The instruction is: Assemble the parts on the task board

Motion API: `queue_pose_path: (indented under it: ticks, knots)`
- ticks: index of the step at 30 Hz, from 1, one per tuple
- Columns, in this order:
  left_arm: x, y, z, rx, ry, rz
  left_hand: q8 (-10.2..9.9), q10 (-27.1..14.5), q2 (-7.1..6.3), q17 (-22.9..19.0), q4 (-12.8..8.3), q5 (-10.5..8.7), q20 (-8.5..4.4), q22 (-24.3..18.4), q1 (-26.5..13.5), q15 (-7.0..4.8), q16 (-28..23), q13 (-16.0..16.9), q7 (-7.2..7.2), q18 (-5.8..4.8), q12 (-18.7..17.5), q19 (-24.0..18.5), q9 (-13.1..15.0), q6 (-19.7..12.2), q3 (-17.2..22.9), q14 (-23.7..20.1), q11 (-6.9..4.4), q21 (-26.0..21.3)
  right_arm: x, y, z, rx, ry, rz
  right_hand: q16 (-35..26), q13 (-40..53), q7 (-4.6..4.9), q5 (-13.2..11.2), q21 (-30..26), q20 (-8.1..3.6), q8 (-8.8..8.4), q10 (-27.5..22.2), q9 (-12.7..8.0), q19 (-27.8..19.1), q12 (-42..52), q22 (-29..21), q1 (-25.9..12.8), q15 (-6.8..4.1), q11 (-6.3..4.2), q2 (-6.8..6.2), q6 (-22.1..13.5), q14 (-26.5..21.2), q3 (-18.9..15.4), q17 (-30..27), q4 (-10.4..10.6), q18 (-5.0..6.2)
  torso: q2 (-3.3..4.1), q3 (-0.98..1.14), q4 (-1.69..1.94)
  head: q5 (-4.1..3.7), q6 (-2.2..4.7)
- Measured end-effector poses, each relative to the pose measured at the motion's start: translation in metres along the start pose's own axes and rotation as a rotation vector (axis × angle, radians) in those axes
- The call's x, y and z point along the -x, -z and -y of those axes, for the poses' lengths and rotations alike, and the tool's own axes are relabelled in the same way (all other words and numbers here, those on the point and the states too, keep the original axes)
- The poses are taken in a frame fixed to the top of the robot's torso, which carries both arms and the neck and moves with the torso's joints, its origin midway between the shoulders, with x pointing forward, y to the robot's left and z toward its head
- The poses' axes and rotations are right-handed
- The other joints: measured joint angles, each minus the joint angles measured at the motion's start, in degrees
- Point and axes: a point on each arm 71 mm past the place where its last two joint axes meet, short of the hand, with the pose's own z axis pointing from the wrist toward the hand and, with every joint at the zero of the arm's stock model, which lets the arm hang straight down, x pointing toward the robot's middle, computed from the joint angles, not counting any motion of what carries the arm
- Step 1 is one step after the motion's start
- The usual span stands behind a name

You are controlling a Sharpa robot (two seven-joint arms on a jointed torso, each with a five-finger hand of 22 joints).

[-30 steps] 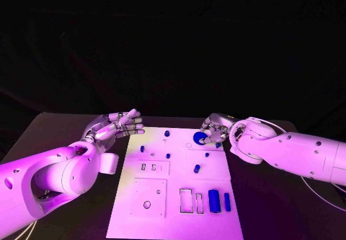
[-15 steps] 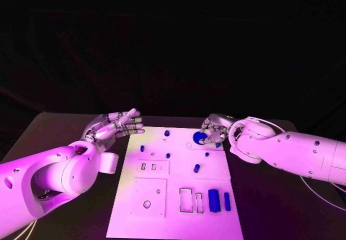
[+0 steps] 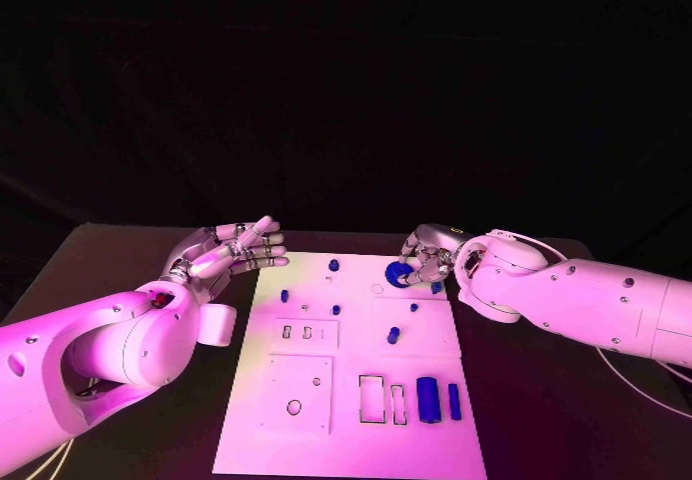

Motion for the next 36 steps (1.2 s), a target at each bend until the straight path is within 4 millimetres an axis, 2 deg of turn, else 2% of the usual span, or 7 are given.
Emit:
queue_pose_path:
  ticks: [4, 8, 10, 15, 21, 27, 36]
  knots:
    - [0.0, 0.0, 0.0, 0.001, 0.0, 0.0, 0.0, 0.0, 0.0, 0.0, 0.0, 0.0, 0.0, 0.0, 0.0, 0.0, 0.0, 0.0, 0.0, 0.0, 0.0, 0.0, 0.0, 0.0, 0.0, 0.0, 0.0, 0.0, 0.0, 0.0, -0.002, 0.006, 0.021, 0.001, 0.0, 1.1, 0.0, 0.0, 0.3, 0.0, 0.24, 0.9, 0.0, 0.0, 0.8, 0.0, 0.3, 0.0, 0.04, -0.21, 0.4, 0.0, 0.2, 0.0, -0.1, 0.02, 0.0, 0.0, 0.0, 0.01, -0.1]
    - [0.0, 0.0, 0.0, 0.002, 0.0, 0.0, 0.0, 0.0, 0.0, 0.0, 0.0, 0.0, 0.0, 0.0, 0.0, 0.0, 0.0, 0.0, 0.0, 0.0, -0.2, 0.0, 0.0, 0.0, 0.0, 0.0, 0.0, 0.0, 0.0, 0.0, -0.004, 0.012, 0.041, 0.004, 0.0, 2.3, -0.27, 1.5, 0.7, 0.0, 0.71, 1.7, 0.0, 0.0, 1.6, 0.0, 0.4, 0.0, -0.3, -0.33, 1.3, 0.0, 0.7, 0.0, -0.1, 0.04, 0.0, -0.02, 0.01, -0.01, -0.12]
    - [0.0, 0.0, 0.0, 0.002, 0.0, 0.0, 0.0, 0.0, 0.0, 0.0, 0.0, 0.0, 0.0, 0.0, 0.0, 0.0, 0.0, 0.0, 0.0, 0.0, -0.2, 0.0, 0.0, 0.0, 0.0, 0.0, 0.0, 0.0, -0.001, 0.001, -0.005, 0.014, 0.048, 0.005, 0.0, 2.8, -0.48, 1.8, 0.7, 0.0, 0.93, 2.1, 0.0, 0.0, 2.1, 0.0, 0.4, 0.0, -0.42, -0.33, 1.7, 0.0, 1.0, 0.0, 0.1, -0.78, -0.01, -0.02, 0.0, -0.02, -0.12]
    - [0.0, 0.0, 0.0, 0.003, 0.0, 0.0, 0.0, 0.0, 0.0, 0.0, 0.0, 0.0, -0.02, 0.0, 0.0, 0.0, 0.0, 0.0, 0.0, 0.0, -0.2, 0.0, 0.0, 0.0, 0.0, 0.0, 0.0, 0.0, -0.002, 0.003, -0.008, 0.027, 0.071, 0.024, 0.0, 3.0, -0.68, 3.7, 1.4, 0.0, 1.15, 3.5, 0.0, 0.0, 3.1, 0.0, 0.5, -0.27, -0.82, -0.41, 2.3, -0.2, 2.2, 0.0, 0.4, -0.78, -0.02, -0.02, 0.01, -0.01, -0.02]
    - [0.0, 0.0, 0.0, 0.004, 0.0, 0.0, -0.2, 0.0, 0.11, 0.1, 0.0, 0.0, -0.21, 0.1, 0.1, 0.2, 0.0, -0.1, 0.0, 0.01, -0.2, -0.2, -0.1, 0.0, 0.0, 0.2, 0.0, 0.0, -0.003, 0.006, -0.015, 0.052, 0.097, 0.073, 0.0, 3.0, -0.51, 3.2, 1.6, -0.35, 1.34, 4.0, 0.1, 0.1, 3.6, 0.0, 0.9, -0.43, -0.92, -0.85, 2.6, 0.0, 3.7, 0.0, 1.2, -0.77, -0.02, -0.03, 0.03, 0.04, 0.2]
    - [0.001, 0.0, 0.0, 0.004, 0.0, 0.001, -0.2, 0.0, 0.22, 0.1, 0.0, 0.0, -0.21, 0.1, 0.2, 0.2, 0.0, -0.1, 0.0, 0.0, -0.2, -0.2, -0.1, 0.0, 0.0, 0.2, 0.0, 0.0, 0.0, 0.014, -0.033, 0.111, 0.087, 0.134, 0.0, 3.0, -0.51, 3.0, 2.0, -0.44, 1.31, 5.2, 0.1, 0.0, 4.5, 0.0, 0.9, -0.62, -1.14, -0.87, 2.6, -0.2, 5.6, 0.0, 1.5, -0.77, -0.04, -0.04, 0.03, 0.17, 0.41]
    - [0.001, -0.001, -0.001, 0.005, 0.0, 0.0, -0.2, 0.0, 0.46, 0.1, 0.0, 0.0, -0.21, 0.1, 0.0, 0.2, -0.2, -0.1, 0.0, 0.0, -0.5, -0.2, -0.1, 0.0, 0.0, 0.2, 0.0, 0.2, -0.003, 0.017, -0.079, 0.219, 0.073, 0.189, 0.0, 3.0, -0.31, 2.7, 2.3, -0.44, 0.91, 5.2, 0.1, 0.0, 4.7, 0.0, 0.9, -0.84, -1.13, -1.04, 2.8, 0.0, 7.1, 0.0, 1.9, -0.76, -0.04, -0.03, 0.01, 0.17, 0.64]
